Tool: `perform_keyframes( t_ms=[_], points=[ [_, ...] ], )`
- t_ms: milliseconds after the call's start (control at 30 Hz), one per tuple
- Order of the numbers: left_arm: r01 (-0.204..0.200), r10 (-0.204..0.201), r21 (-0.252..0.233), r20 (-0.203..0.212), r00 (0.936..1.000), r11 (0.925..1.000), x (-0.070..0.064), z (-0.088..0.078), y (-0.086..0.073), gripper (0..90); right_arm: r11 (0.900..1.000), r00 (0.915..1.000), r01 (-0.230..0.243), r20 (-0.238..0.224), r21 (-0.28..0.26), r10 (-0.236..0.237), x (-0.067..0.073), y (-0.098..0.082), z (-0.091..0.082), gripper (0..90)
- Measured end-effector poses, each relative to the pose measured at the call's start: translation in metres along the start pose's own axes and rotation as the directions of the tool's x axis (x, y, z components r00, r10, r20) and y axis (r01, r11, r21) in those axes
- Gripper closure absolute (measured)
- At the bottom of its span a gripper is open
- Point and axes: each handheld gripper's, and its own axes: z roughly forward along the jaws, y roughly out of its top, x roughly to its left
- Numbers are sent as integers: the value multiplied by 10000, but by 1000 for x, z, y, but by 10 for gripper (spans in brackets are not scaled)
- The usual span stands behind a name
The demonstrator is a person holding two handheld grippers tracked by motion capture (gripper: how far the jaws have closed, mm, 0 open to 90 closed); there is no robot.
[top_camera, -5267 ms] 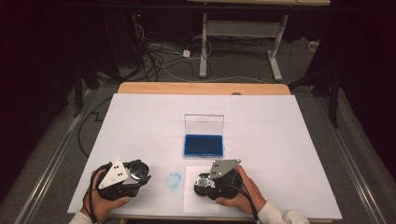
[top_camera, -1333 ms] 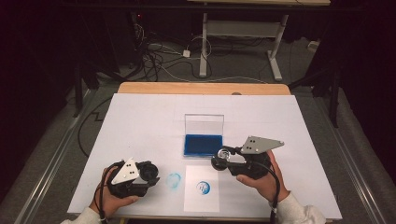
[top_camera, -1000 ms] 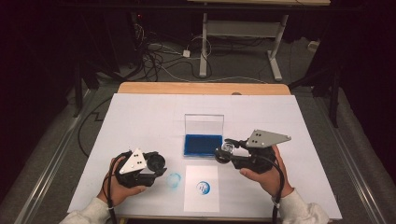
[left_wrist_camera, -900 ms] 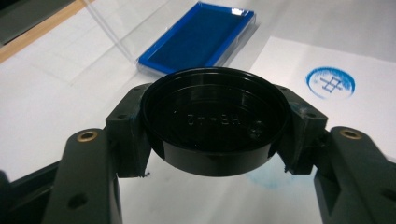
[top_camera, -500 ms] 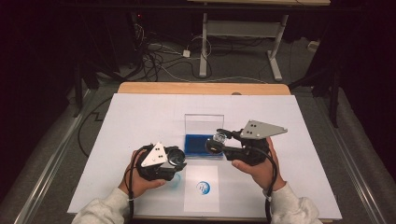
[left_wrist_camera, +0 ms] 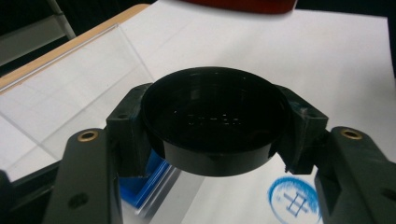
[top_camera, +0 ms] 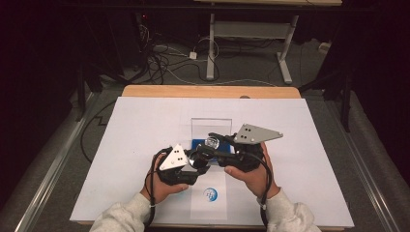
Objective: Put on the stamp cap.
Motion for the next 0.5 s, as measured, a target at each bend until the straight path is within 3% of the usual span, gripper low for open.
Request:
perform_keyframes(
  t_ms=[200,500],
  points=[
    [-34,36,-145,130,9999,9999,-4,4,4,365,9998,9998,38,-180,201,-34,4,-4,7,566],
    [-392,392,-29,-188,9991,9992,-8,3,6,364,9989,9991,-135,-398,438,152,3,-11,11,566]
  ],
)
